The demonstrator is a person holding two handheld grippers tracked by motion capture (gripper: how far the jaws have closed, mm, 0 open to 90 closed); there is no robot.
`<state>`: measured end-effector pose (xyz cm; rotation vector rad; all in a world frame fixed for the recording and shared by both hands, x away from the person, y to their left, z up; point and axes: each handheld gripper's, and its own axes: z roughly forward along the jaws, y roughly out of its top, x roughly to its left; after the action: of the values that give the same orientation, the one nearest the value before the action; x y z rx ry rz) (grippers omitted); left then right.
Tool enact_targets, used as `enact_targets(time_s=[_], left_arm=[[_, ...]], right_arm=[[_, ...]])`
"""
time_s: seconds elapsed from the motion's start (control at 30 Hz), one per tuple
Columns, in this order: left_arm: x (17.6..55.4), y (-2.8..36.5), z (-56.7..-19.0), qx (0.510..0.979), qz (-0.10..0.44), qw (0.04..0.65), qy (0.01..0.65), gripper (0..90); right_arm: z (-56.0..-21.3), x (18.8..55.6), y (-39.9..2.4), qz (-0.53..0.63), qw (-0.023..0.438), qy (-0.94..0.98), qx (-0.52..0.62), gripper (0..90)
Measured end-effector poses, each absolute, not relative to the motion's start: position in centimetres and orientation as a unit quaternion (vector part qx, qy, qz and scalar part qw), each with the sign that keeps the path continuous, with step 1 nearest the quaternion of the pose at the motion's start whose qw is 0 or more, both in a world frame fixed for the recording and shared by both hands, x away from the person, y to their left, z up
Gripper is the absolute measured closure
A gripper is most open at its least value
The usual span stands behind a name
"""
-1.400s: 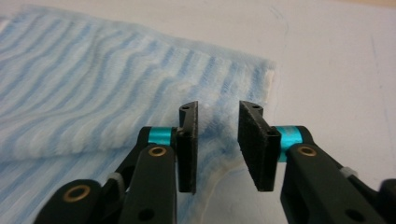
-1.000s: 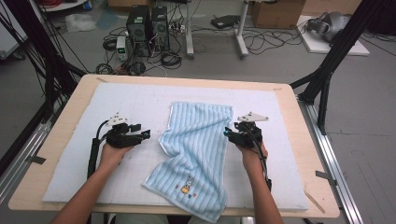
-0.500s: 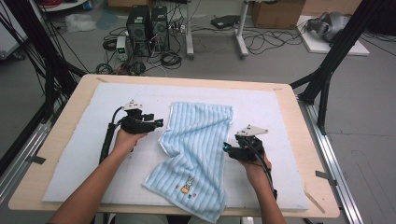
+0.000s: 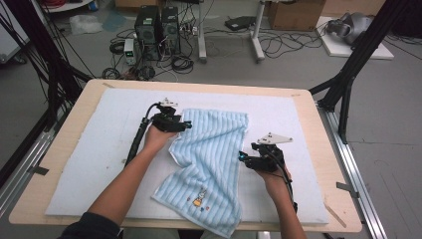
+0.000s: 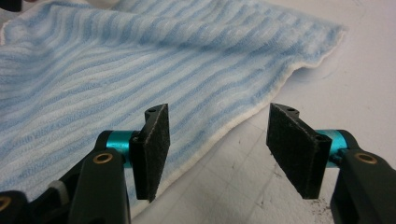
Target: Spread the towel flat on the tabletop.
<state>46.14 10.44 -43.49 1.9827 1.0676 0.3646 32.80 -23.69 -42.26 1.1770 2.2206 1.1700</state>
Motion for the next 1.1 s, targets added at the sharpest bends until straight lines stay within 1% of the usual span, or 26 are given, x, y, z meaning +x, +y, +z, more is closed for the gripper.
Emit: enact_targets(time_s=[0.13, 0.23, 0.3, 0.33, 0.37, 0.4, 0.43, 0.47, 0.5, 0.6, 0.83, 0.97, 1.03, 1.1], left_arm=[[47.2, 8.8, -44.3, 0.802, 0.160, 0.378, 0.435, 42.5], [47.4, 7.8, -44.4, 0.809, 0.191, 0.357, 0.427, 41.3], [47.4, 7.6, -44.4, 0.808, 0.202, 0.351, 0.428, 38.8], [47.4, 7.6, -44.4, 0.807, 0.202, 0.351, 0.430, 39.3], [47.4, 7.6, -44.4, 0.808, 0.201, 0.352, 0.427, 43.5], [47.3, 7.5, -44.3, 0.813, 0.196, 0.357, 0.416, 51.7], [47.2, 7.5, -44.2, 0.818, 0.185, 0.364, 0.406, 67.9], [47.2, 7.4, -44.2, 0.818, 0.184, 0.364, 0.405, 81.7], [47.3, 7.4, -44.2, 0.816, 0.180, 0.365, 0.410, 83.5], [47.9, 8.0, -44.2, 0.799, 0.164, 0.377, 0.439, 85.2], [48.9, 10.4, -44.2, 0.763, 0.191, 0.384, 0.484, 85.7], [49.5, 12.8, -43.9, 0.720, 0.197, 0.396, 0.534, 85.9], [49.7, 13.7, -43.6, 0.705, 0.218, 0.399, 0.544, 86.0], [49.7, 14.5, -43.5, 0.694, 0.223, 0.411, 0.548, 85.5]], right_arm=[[-42.4, 32.8, -23.6, 0.415, 0.183, 0.789, 0.415, 39.0], [-42.4, 32.7, -23.6, 0.415, 0.179, 0.789, 0.416, 38.8], [-42.5, 32.7, -23.6, 0.416, 0.178, 0.789, 0.415, 38.8], [-42.6, 32.7, -23.7, 0.415, 0.177, 0.790, 0.416, 38.8], [-42.6, 32.7, -23.6, 0.413, 0.174, 0.790, 0.418, 38.8], [-42.6, 32.8, -23.6, 0.413, 0.174, 0.791, 0.418, 38.8], [-42.7, 32.8, -23.6, 0.414, 0.176, 0.790, 0.416, 38.8], [-42.7, 32.8, -23.5, 0.412, 0.175, 0.792, 0.416, 38.7], [-42.7, 32.8, -23.5, 0.413, 0.176, 0.793, 0.413, 38.6], [-42.7, 32.8, -23.3, 0.410, 0.173, 0.794, 0.413, 38.3], [-42.8, 32.8, -23.6, 0.419, 0.169, 0.789, 0.418, 38.3], [-42.9, 32.9, -23.6, 0.416, 0.168, 0.789, 0.420, 38.3], [-42.9, 32.8, -23.5, 0.416, 0.169, 0.789, 0.420, 38.3], [-42.9, 32.8, -23.4, 0.414, 0.169, 0.790, 0.420, 38.3]])
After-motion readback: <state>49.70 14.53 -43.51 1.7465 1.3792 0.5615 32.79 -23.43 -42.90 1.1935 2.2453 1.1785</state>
